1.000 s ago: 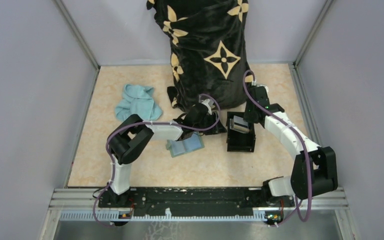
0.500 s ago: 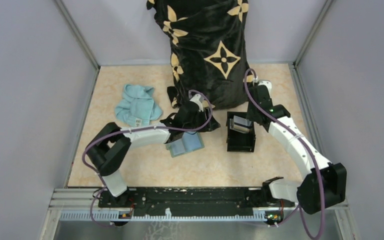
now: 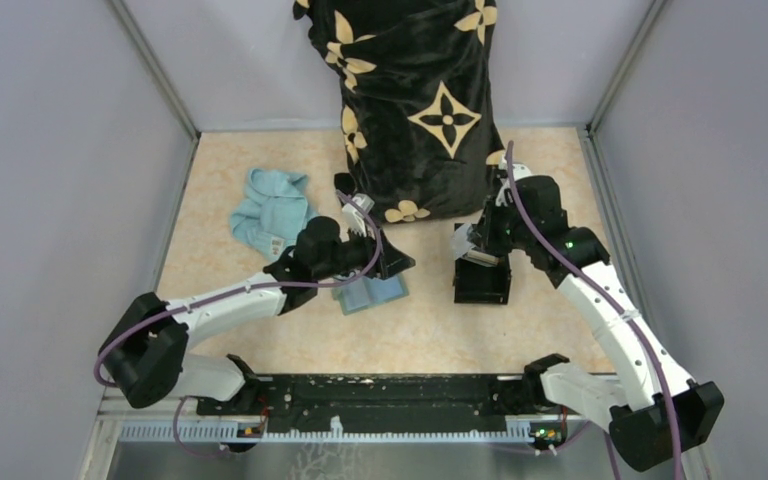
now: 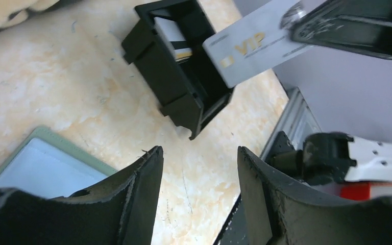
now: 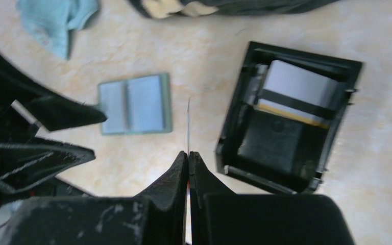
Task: Put the credit cards into the card holder
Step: Pick up the credit card from the storage box.
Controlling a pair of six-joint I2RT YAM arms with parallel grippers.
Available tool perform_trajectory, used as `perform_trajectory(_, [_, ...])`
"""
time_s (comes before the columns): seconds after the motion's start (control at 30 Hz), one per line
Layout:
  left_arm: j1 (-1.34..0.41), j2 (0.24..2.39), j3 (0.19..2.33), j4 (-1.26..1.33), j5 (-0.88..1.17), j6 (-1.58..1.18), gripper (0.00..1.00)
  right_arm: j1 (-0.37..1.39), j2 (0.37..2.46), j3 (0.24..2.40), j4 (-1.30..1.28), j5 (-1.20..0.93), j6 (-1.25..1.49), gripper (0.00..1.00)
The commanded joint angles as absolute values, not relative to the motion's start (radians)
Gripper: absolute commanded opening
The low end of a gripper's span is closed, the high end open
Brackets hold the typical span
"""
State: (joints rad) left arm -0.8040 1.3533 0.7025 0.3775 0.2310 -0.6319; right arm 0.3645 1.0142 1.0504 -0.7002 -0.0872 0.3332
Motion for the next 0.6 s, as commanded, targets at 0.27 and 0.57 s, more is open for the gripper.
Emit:
perform_trajectory(0.27, [-0.764, 1.333, 0.701, 0.531, 0.654, -0.529, 0.63, 0.372, 0.925, 0.934, -0.595, -0.645, 0.386, 0.0])
perform_trajectory(0.57, [-0.734, 1.39, 0.723, 0.542, 0.744, -0.529, 0.64, 0.373, 0.897, 0.832, -0.499, -0.804, 0.446, 0.0])
